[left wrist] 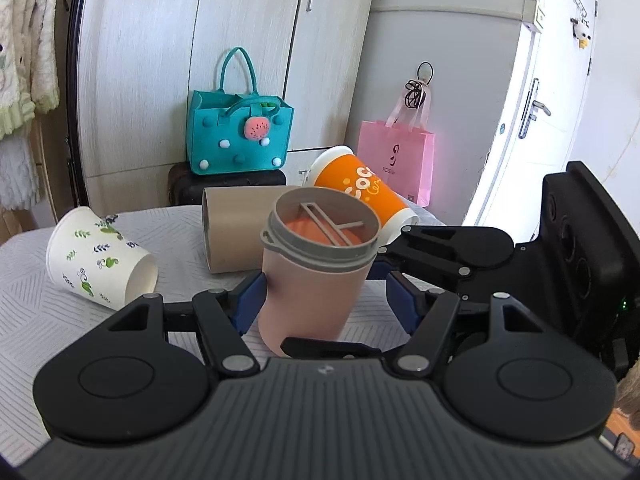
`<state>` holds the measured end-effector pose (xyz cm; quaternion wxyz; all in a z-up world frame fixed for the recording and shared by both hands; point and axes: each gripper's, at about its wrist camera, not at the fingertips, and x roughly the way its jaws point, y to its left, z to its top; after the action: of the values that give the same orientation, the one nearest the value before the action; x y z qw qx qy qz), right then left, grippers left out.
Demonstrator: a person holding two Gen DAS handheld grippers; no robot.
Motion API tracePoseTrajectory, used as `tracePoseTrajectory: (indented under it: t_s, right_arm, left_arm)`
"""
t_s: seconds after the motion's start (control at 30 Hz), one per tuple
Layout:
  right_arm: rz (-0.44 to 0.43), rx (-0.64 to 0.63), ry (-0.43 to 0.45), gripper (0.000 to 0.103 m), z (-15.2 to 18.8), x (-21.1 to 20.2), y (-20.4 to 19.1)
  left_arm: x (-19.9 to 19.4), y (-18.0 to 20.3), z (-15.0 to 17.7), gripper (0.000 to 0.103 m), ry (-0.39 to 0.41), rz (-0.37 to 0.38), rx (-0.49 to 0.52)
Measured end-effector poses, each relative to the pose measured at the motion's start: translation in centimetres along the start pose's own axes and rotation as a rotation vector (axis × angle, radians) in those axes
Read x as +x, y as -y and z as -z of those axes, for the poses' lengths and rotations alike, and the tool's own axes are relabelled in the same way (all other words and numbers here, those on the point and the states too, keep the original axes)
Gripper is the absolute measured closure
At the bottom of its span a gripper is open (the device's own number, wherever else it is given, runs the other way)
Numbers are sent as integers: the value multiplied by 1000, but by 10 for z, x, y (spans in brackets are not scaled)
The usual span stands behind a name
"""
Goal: Flip cup upright
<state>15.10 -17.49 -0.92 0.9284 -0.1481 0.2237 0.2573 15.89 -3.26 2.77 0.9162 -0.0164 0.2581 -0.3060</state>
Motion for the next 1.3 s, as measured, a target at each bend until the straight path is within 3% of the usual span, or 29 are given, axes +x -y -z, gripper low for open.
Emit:
tracePoseTrajectory:
  t_s: [0.5,0.63,0.83,1.07,1.3]
  right_arm:
    - [105,12,-27,19,-7,-34,-5]
    - [125,29,0,19,-5,-62,-8]
    - [158,44,60,18,-7,-105,-21]
    - [198,39,128,15,-6,-143,-45]
    - [220,107,140,12,3,-162,-61]
  left_arm:
    - [-26,18,8,26,26,-135,2]
    - [-46,25,10,24,12,-215,-33]
    - [-86,37,21,21,9,-218,-97]
    - [-122,47,34,18,8,-291,-131]
    - [-145,60,44,10,30,-304,-114]
